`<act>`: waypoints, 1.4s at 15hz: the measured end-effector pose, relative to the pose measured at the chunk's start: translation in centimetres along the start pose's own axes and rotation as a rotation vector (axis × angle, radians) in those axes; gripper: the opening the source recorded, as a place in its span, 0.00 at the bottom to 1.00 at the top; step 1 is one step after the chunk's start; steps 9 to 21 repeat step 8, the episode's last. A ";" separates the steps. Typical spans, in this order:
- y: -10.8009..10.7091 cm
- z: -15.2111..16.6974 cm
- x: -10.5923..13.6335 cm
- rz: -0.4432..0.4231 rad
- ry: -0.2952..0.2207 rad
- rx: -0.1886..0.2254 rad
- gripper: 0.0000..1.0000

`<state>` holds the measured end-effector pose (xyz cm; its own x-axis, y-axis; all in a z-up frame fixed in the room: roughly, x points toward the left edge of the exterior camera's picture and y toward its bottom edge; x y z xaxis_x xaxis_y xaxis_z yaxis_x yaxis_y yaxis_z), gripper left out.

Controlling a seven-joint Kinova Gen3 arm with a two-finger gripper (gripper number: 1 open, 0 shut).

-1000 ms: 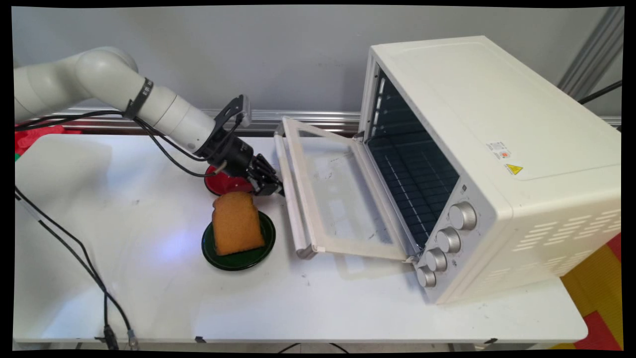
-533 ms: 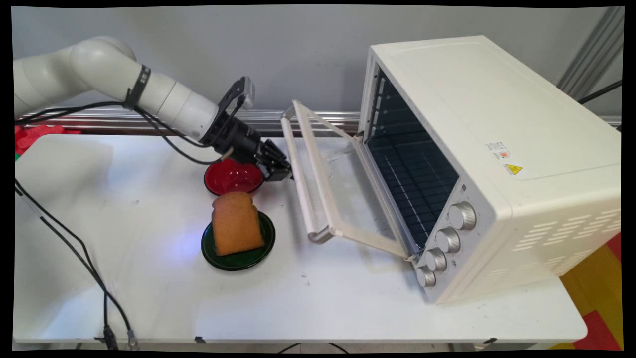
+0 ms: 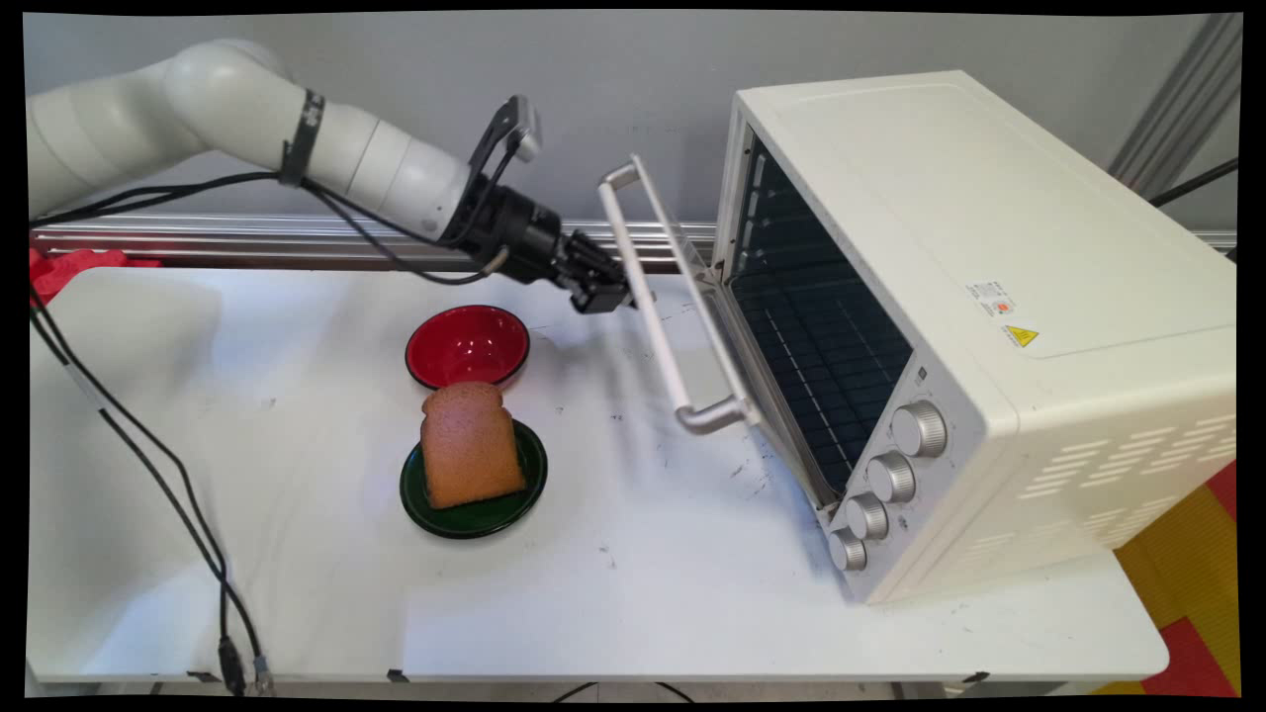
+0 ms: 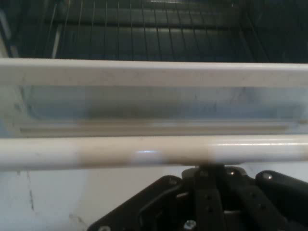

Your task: Close the oven

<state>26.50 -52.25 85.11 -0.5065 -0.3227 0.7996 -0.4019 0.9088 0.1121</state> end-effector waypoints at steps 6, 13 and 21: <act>0.1 1.2 2.3 0.007 0.053 0.004 0.00; 0.2 1.3 2.6 0.009 0.059 0.003 0.00; 0.2 1.3 2.6 0.009 0.059 0.003 0.00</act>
